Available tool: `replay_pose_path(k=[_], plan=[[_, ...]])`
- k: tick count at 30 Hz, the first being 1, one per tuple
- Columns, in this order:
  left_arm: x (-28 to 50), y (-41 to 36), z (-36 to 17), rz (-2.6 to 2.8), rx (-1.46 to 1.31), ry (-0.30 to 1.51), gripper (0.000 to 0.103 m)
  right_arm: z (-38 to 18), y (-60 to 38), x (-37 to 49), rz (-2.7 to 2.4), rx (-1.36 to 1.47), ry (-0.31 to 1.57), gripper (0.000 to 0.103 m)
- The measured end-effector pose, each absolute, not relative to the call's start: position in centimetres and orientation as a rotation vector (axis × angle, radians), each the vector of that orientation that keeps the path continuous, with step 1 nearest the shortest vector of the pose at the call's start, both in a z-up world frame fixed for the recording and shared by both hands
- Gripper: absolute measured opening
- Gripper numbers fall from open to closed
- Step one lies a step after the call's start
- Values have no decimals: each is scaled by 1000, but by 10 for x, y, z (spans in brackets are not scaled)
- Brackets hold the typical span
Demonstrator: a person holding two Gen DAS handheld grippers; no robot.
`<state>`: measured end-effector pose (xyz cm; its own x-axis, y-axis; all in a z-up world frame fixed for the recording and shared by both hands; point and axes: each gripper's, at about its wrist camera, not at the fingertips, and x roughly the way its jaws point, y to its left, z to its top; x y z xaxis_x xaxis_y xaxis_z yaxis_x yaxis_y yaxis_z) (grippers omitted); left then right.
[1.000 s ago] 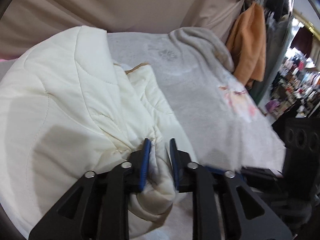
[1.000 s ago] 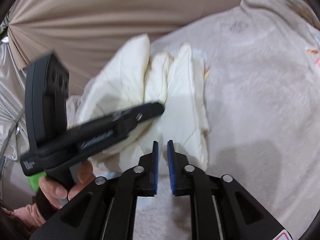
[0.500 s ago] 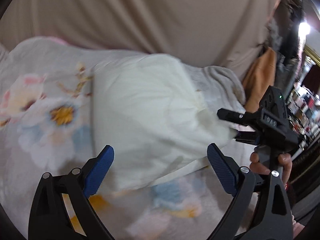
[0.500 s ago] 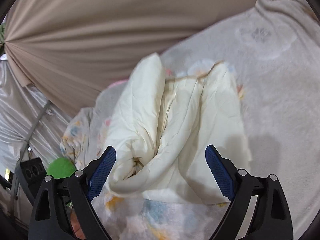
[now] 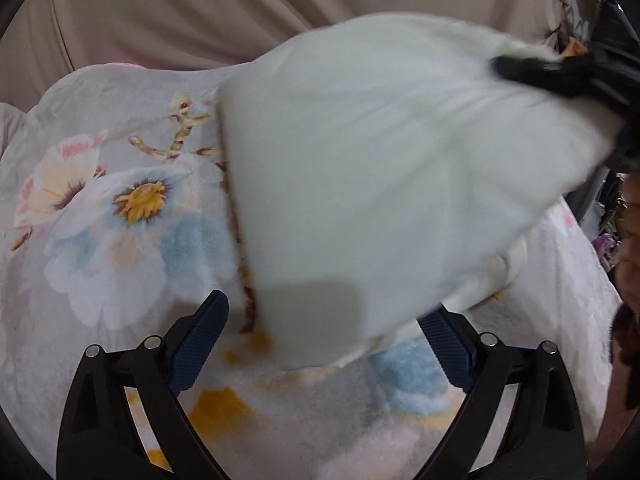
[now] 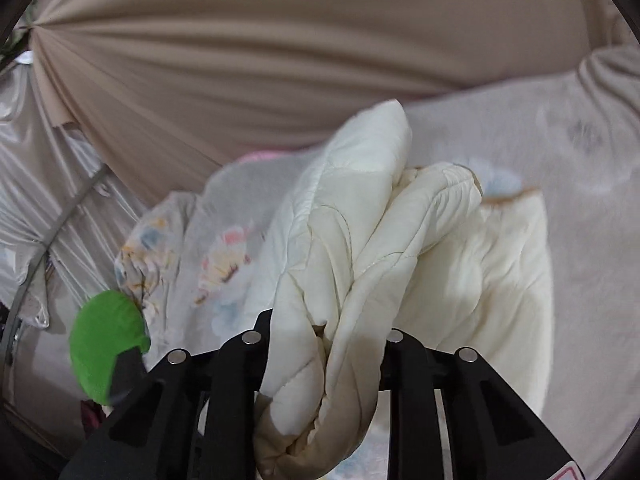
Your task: Fold large clothes
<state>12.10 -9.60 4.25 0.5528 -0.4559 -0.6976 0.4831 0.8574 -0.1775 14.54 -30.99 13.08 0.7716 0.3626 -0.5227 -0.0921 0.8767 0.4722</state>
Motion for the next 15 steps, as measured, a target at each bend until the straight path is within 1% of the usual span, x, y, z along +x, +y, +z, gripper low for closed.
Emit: replay_pose_path(k=[2, 4, 8, 11, 15], plan=[[131, -99, 35, -539, 25, 849, 86, 136, -329, 130, 238, 449, 606, 21], [141, -101, 25, -536, 3, 885, 86, 126, -349, 122, 192, 470, 613, 21], [148, -108, 10, -552, -9, 912, 86, 57, -395, 122, 97, 543, 705, 22], [144, -112, 11, -537, 43, 884, 86, 21, -409, 126, 116, 599, 708, 26], [129, -104, 27, -563, 65, 873, 83, 9, -408, 130, 119, 581, 698, 28]])
